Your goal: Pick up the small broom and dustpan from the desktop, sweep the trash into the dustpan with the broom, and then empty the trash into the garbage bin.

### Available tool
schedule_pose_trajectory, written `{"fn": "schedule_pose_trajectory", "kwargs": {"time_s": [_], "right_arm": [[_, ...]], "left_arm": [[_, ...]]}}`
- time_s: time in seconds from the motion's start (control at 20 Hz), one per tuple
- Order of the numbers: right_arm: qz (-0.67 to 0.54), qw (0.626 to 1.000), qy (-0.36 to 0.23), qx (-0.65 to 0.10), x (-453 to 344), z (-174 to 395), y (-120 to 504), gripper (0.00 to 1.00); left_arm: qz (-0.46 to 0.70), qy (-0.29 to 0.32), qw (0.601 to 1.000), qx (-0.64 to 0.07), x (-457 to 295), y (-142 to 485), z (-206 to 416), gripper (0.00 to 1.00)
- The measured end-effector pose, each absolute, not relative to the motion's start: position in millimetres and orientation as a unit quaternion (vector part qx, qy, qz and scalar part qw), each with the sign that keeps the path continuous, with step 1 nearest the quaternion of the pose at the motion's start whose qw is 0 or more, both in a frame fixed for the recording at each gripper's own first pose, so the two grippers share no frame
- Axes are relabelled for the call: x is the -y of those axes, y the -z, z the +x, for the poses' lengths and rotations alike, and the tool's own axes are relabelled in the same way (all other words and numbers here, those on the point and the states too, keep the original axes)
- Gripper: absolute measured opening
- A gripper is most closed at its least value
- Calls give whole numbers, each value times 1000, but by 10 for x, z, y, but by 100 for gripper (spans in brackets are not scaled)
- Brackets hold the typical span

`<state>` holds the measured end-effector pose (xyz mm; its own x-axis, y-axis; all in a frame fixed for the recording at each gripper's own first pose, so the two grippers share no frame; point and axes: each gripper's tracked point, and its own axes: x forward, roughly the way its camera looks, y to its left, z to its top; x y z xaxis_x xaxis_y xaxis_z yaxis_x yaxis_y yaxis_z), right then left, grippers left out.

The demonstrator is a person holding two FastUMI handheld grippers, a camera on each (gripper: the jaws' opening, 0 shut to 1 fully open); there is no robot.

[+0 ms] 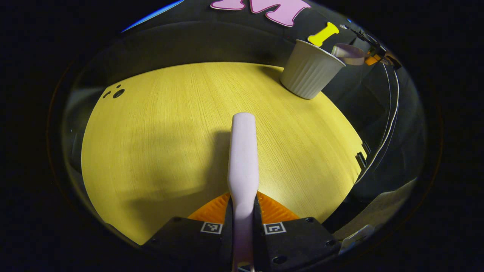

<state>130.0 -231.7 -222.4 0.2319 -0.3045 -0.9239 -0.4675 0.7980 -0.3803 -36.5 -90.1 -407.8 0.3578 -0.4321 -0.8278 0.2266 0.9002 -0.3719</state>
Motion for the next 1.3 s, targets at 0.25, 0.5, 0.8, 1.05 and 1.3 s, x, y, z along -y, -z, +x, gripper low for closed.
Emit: {"fn": "schedule_pose_trajectory", "kwargs": {"time_s": [0.25, 0.5, 0.8, 1.05, 1.3], "right_arm": [[-305, 734, -54, -605, 2300, 1332, 2212, 36], [-230, 781, -62, -577, 2148, 1273, 2156, 36], [-128, 842, -92, -516, 1814, 932, 1941, 36], [-76, 855, -133, -495, 1381, 342, 1976, 33], [-35, 848, -162, -504, 781, -265, 2356, 36]], "left_arm": [[-90, 199, 820, -530, 896, 4055, -356, 25], [-81, 194, 822, -530, 902, 4039, -348, 25], [-68, 186, 824, -531, 932, 4016, -312, 24], [-49, 182, 826, -531, 974, 4005, -234, 25], [-44, 164, 829, -533, 941, 4071, -161, 25]]}}
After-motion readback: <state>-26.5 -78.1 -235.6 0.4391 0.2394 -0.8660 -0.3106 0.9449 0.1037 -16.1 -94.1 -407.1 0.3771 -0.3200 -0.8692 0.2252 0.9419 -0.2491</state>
